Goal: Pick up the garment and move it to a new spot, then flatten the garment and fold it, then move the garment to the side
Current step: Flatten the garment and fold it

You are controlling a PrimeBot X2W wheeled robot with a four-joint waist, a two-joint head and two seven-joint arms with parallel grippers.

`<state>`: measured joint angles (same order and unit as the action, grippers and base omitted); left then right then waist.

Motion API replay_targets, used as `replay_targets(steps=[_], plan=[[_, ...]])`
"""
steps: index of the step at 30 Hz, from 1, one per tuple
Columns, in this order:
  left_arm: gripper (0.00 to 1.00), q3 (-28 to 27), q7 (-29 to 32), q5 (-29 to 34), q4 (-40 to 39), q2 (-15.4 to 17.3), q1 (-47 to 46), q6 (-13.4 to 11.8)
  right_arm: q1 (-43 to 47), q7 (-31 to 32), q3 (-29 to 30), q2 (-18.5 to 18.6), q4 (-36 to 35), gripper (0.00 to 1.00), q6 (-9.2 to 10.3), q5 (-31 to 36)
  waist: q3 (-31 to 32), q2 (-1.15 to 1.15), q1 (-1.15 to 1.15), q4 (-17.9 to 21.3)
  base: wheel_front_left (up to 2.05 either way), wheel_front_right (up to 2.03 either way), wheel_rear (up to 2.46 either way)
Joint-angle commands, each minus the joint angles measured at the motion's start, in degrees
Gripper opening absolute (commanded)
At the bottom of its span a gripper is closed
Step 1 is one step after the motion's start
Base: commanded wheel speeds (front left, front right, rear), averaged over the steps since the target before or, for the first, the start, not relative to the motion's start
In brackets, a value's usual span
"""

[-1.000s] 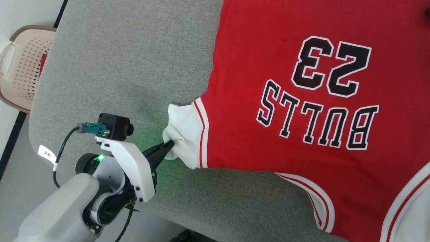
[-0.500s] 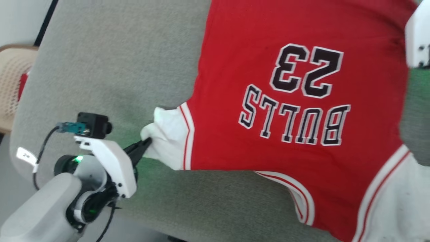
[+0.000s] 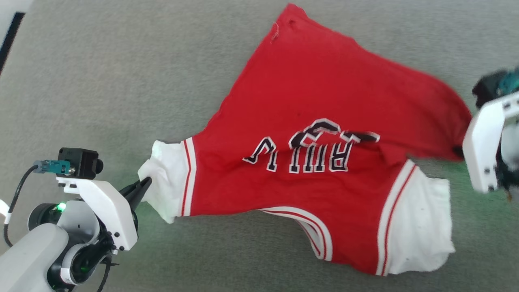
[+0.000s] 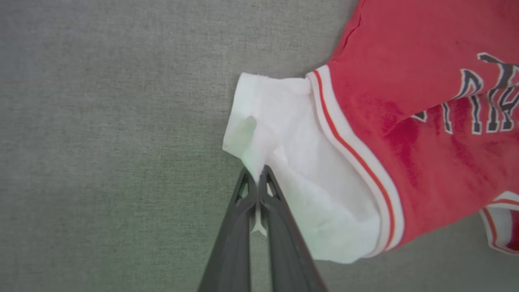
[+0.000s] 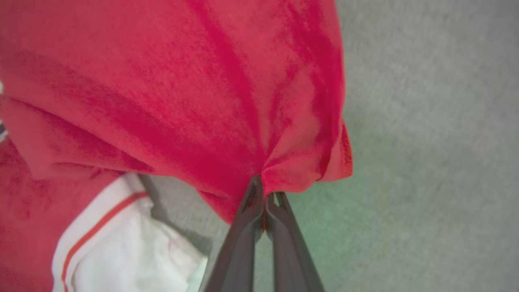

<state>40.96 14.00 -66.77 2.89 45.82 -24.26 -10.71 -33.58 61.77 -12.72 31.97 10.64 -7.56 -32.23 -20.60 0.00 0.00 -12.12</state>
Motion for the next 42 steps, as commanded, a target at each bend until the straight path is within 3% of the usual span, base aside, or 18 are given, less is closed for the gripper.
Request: replay_targets(steps=[1, 6, 11, 15, 19, 21, 22, 23, 30, 36, 42], plan=[[0.0, -0.12, 0.18, 0.08, -0.56, 0.54, 0.69, -0.47, 3.12, 1.01, 1.23, -0.08, -2.49, 0.0, 0.13, -0.61, 1.34, 0.0, 0.0, 1.89, 0.0, 0.0, 0.0], [0.0, -0.21, 0.51, -0.02, -1.76, 1.18, 1.1, -1.33, 14.19, 4.35, 5.66, -1.89, -12.79, 0.0, 0.13, -0.59, 1.97, 0.0, 0.0, 3.62, 0.0, 0.0, 0.0], [0.0, -0.16, 0.75, -0.02, -2.38, 1.42, 0.99, -1.3, 22.62, 5.69, 11.16, -5.51, -18.3, 0.0, 0.13, 1.03, 2.01, 0.0, 0.0, 4.08, 0.0, 0.0, 0.0], [0.0, 0.0, 0.8, 0.18, -2.26, 1.56, 1.06, -1.11, 25.87, 3.63, 13.82, -7.4, -18.3, 0.0, 0.13, 2.48, 1.86, 0.0, 0.0, 3.92, 0.0, 0.0, 0.0], [0.0, 0.19, 0.68, -0.05, -1.64, 1.37, 1.32, -0.65, 25.73, 0.58, 14.29, -8.54, -13.86, 0.0, 0.14, 4.05, 1.9, 0.0, 0.0, 3.64, 0.0, 0.0, 0.0], [0.0, 0.27, 0.62, -0.11, -1.25, 1.26, 1.45, -0.37, 25.03, -1.21, 13.78, -8.71, -11.79, 0.16, 0.18, 4.53, 2.08, 0.0, 0.0, 3.5, 0.0, 0.0, 0.0], [0.0, 0.26, 0.54, -0.2, -1.04, 1.16, 1.58, -0.52, 24.87, -1.89, 13.57, -8.71, -11.03, 0.38, 0.18, 4.79, 2.26, 0.0, 0.0, 3.4, 0.0, 0.0, 0.0], [0.0, 0.27, 0.46, -0.26, -0.89, 1.17, 1.77, -0.49, 24.48, -2.52, 13.21, -8.39, -10.78, 1.0, 0.22, 5.09, 2.42, 0.0, 0.0, 3.35, 0.0, 0.0, 0.0], [0.0, 0.36, 0.25, -0.6, -1.2, 1.58, 2.57, -0.31, 24.67, -1.88, 14.77, -7.03, -16.6, 1.0, 0.14, 5.51, 3.27, 0.0, 0.0, 3.17, 0.0, 0.0, 0.0], [0.0, 0.08, -0.07, -0.69, -2.18, 2.09, 3.29, -0.72, 23.6, -1.02, 18.63, -8.96, -28.35, 1.0, 0.12, 5.43, 3.23, 0.0, 0.0, 2.99, 0.0, 0.0, 0.0], [0.0, 0.59, 0.25, 0.21, -2.81, 1.16, 1.29, -0.01, 16.53, -6.12, 16.18, -9.22, -32.17, 1.0, 0.09, 7.1, 1.62, 0.0, 0.0, 0.7, 0.0, 0.0, 0.0]])
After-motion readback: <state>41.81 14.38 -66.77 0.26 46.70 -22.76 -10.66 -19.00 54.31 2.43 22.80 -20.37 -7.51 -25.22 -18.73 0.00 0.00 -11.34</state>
